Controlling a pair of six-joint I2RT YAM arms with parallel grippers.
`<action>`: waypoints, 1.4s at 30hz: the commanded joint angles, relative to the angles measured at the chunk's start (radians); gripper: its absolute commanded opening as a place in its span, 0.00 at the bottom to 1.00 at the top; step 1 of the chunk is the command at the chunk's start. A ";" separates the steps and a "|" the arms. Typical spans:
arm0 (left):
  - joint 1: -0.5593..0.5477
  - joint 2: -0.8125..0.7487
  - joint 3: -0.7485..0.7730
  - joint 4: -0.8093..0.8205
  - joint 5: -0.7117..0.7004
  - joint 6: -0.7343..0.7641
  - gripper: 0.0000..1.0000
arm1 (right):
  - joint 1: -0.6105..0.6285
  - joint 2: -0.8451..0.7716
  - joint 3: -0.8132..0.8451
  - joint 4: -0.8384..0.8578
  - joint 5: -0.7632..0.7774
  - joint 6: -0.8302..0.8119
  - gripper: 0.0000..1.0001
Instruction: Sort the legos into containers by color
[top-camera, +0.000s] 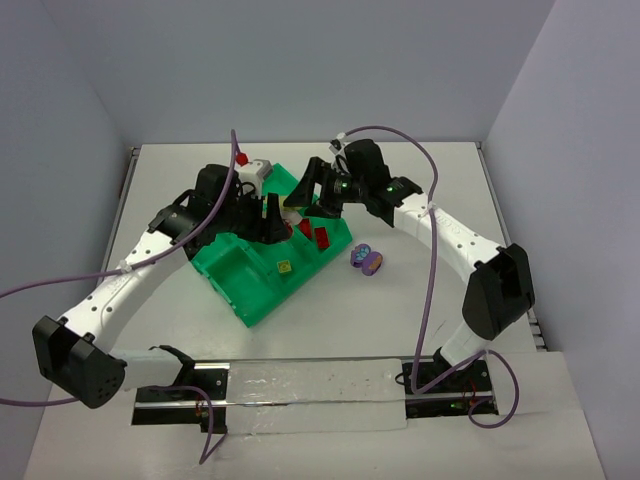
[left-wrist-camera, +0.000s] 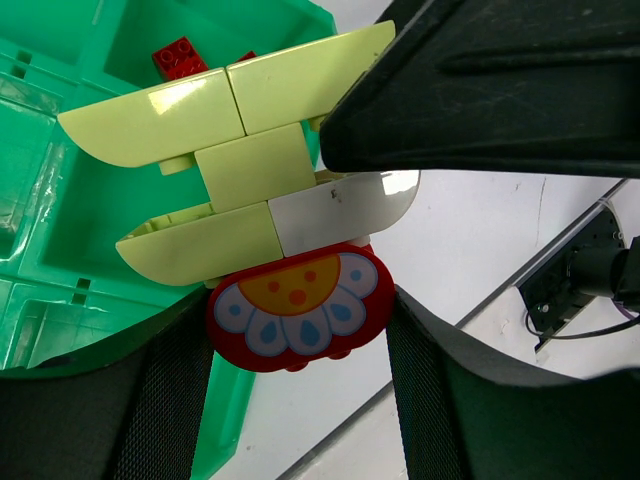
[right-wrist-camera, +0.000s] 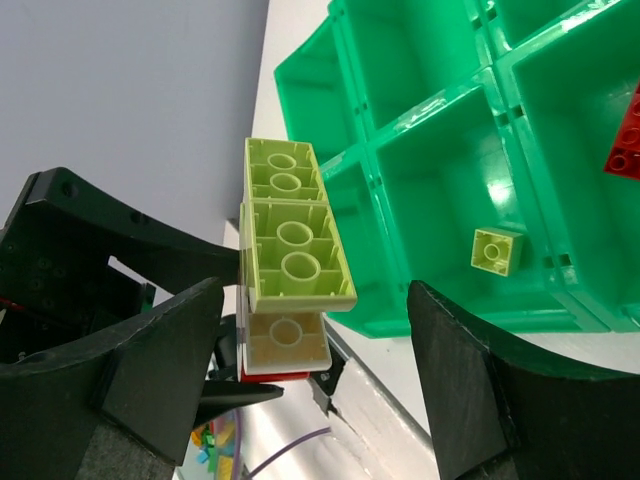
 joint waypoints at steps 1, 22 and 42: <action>-0.006 -0.043 0.040 0.061 -0.004 0.010 0.00 | 0.009 0.003 -0.012 0.107 -0.044 0.030 0.80; -0.007 -0.075 0.009 0.076 -0.002 0.023 0.00 | 0.009 0.036 -0.067 0.287 -0.097 0.134 0.55; -0.010 -0.078 -0.012 0.081 -0.017 0.028 0.00 | -0.008 0.011 -0.105 0.352 -0.067 0.197 0.56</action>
